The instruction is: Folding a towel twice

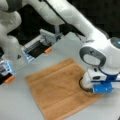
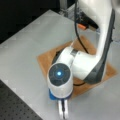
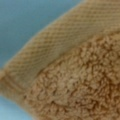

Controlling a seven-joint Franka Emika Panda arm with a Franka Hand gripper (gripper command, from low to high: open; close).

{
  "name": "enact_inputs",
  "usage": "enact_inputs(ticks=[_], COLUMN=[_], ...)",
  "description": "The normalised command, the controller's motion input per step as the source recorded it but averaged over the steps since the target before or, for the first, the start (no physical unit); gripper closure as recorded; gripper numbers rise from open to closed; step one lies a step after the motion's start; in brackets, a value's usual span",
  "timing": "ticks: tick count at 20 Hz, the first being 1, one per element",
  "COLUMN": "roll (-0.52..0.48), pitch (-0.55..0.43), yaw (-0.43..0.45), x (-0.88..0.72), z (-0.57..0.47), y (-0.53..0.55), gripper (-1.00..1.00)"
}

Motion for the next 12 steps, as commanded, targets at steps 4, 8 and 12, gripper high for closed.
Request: enact_inputs(ticks=[4,8,12], roll=[-0.174,-0.136,-0.120], pitch=[-0.128,-0.189,-0.176], yaw=[0.215,0.140,0.100], x=[-0.10,-0.08,-0.08], z=[-0.12,-0.14,-0.15], y=[-0.15,-0.10,-0.05], gripper=[1.00,1.00,1.00])
